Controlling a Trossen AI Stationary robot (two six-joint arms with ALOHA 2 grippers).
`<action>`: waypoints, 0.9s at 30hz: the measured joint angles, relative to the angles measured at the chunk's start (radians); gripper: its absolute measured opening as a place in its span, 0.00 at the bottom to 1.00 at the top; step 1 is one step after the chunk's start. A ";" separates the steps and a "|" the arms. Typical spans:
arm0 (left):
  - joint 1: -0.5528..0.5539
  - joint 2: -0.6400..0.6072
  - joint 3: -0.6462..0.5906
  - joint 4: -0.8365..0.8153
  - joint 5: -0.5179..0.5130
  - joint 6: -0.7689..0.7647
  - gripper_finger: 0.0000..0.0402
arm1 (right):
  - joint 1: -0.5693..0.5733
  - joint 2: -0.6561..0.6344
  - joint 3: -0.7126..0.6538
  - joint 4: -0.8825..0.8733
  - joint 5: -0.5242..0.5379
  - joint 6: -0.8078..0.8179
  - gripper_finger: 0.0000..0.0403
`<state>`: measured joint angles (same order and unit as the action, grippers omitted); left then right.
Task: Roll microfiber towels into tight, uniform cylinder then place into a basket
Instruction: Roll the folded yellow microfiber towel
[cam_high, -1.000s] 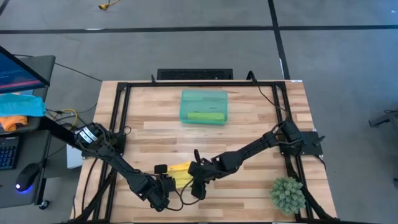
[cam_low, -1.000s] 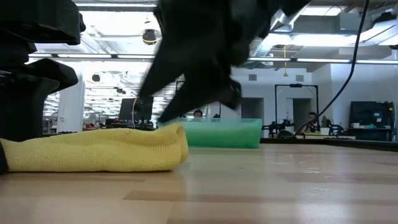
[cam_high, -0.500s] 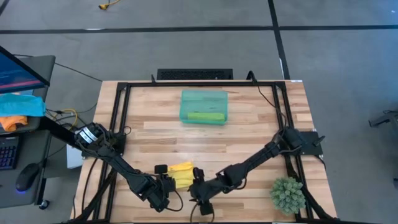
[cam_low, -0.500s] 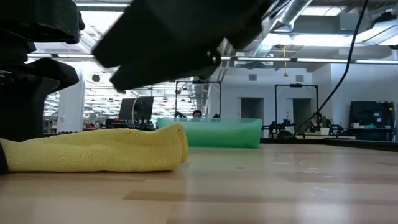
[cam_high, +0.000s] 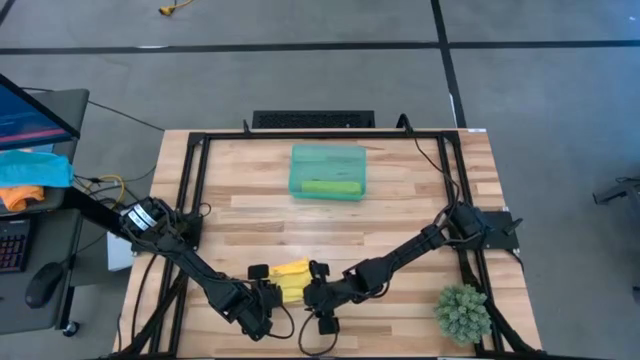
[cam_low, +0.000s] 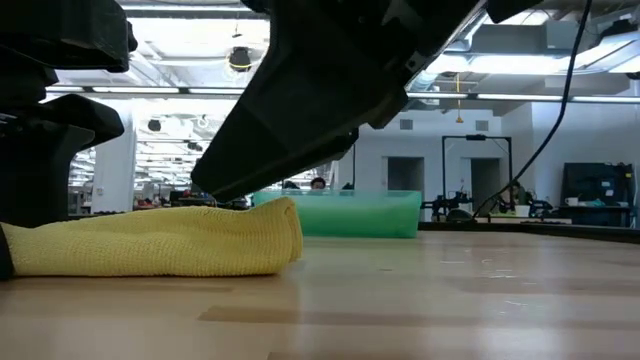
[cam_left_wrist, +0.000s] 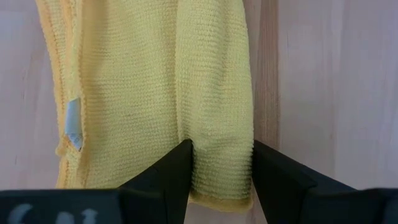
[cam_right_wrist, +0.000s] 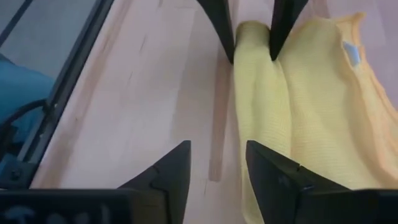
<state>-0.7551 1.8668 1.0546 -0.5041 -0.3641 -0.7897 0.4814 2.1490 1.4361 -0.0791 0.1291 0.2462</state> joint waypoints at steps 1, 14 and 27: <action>0.000 0.000 0.000 0.000 0.000 -0.003 0.38 | 0.000 0.000 0.000 -0.001 0.000 0.000 0.43; 0.000 0.000 0.000 0.000 0.000 0.003 0.38 | 0.003 0.000 0.000 -0.006 0.007 0.066 0.39; 0.000 0.000 0.001 -0.002 0.001 0.007 0.38 | 0.002 0.064 0.002 0.006 0.029 0.099 0.35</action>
<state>-0.7547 1.8671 1.0554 -0.5064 -0.3634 -0.7822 0.4835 2.2131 1.4383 -0.0733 0.1586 0.3456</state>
